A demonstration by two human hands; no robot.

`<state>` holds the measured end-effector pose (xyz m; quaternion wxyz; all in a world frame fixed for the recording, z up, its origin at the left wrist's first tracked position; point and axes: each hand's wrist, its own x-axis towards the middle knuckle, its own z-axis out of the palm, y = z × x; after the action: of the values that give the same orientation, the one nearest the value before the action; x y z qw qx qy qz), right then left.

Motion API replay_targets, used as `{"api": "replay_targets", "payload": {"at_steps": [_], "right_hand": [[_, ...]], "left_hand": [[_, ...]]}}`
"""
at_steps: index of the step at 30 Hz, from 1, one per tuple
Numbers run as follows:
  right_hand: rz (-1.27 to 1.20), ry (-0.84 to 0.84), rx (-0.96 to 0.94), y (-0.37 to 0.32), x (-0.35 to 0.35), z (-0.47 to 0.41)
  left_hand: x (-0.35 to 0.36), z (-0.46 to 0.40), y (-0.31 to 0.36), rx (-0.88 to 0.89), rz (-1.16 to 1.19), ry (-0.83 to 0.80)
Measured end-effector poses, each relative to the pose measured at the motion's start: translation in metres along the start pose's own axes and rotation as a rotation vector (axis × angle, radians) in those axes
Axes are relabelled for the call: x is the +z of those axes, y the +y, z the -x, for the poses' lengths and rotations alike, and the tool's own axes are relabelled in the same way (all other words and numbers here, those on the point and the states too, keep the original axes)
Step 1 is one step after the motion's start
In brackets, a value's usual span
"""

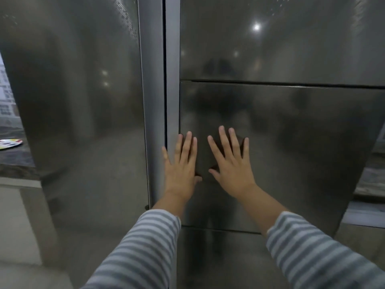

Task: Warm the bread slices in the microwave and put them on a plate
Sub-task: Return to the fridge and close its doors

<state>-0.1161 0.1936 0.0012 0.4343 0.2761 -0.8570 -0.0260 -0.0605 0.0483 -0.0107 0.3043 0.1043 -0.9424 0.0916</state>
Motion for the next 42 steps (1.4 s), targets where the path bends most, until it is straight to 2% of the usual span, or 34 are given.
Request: {"api": "replay_targets", "payload": {"at_steps": [4,9,15,22,27,31,36,42], "right_hand": [[-0.017,-0.017,0.012,-0.001,-0.002,0.0],[-0.056,-0.147,0.036,-0.013,-0.018,0.001],[-0.258,-0.426,-0.09,-0.057,-0.035,0.048],[-0.453,-0.797,-0.306,-0.146,-0.045,0.119],[-0.539,-0.943,-0.457,-0.222,-0.054,0.134],[-0.572,-0.998,-0.559,-0.294,-0.055,0.124],[-0.605,-0.993,-0.644,-0.397,-0.042,0.09],[-0.706,-1.043,-0.658,-0.525,-0.017,0.037]], "left_hand": [[-0.001,0.001,-0.005,0.024,0.002,0.021],[-0.016,0.011,-0.008,0.009,-0.033,-0.023],[-0.03,0.085,-0.031,-0.072,-0.006,-0.217],[-0.034,0.218,-0.082,-0.335,0.112,-0.526],[-0.038,0.292,-0.137,-0.513,0.105,-0.624],[-0.034,0.324,-0.192,-0.624,0.102,-0.638],[-0.017,0.339,-0.287,-0.717,0.08,-0.651],[0.002,0.335,-0.41,-0.828,0.122,-0.689]]}}
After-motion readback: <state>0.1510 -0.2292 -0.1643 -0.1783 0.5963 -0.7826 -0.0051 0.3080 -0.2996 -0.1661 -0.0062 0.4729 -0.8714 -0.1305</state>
